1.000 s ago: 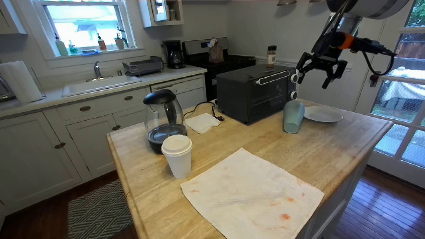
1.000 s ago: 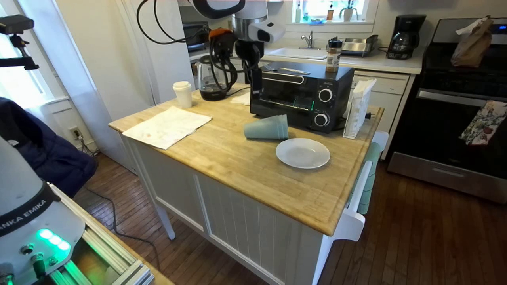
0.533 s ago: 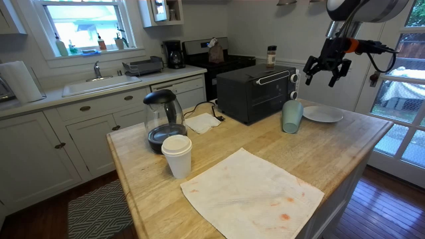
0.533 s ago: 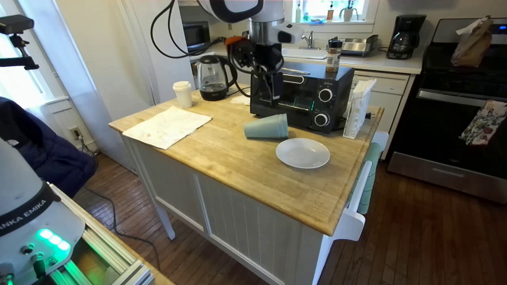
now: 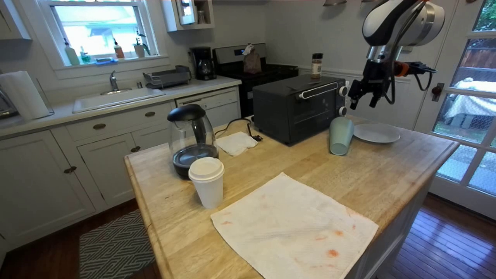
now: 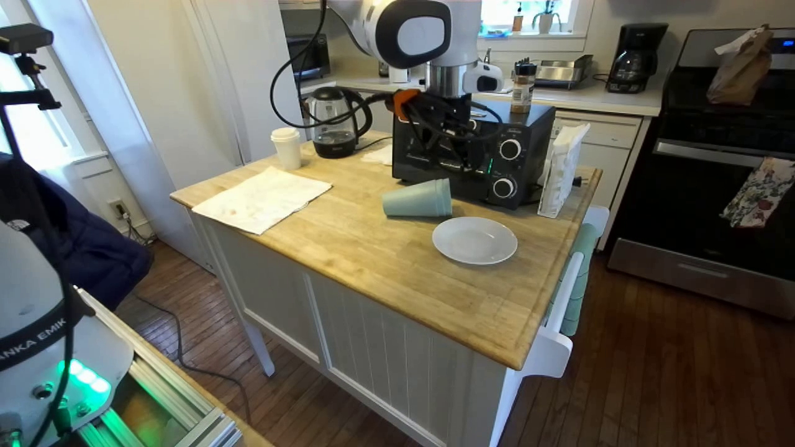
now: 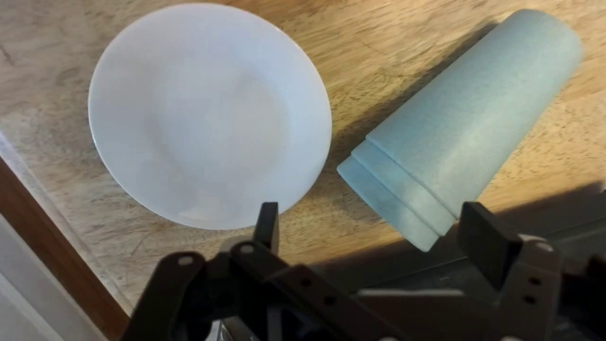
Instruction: Stack the blue cups
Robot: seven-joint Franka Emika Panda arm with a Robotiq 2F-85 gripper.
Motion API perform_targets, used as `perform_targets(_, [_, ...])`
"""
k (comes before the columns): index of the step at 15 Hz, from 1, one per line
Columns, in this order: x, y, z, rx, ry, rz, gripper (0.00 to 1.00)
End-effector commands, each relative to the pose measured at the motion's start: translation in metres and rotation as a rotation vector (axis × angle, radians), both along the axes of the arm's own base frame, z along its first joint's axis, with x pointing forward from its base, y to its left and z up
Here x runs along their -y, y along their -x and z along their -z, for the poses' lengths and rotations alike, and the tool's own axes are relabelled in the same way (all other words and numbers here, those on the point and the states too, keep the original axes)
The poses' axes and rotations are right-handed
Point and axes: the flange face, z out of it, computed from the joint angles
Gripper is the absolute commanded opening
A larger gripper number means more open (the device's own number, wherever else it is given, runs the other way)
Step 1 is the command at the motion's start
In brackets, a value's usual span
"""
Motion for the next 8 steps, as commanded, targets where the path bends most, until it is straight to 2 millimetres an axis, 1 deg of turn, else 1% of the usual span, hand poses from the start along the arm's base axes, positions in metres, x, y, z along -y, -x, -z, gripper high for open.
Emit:
perform_targets(1, [0.003, -0.023, 0.010, 0.018, -0.020, -0.144, 1.00])
perform_targets(5, [-0.004, -0.032, 0.017, 0.046, -0.059, -0.277, 1.00])
perform_targets(8, [-0.005, -0.032, 0.028, 0.041, -0.099, -0.341, 1.00])
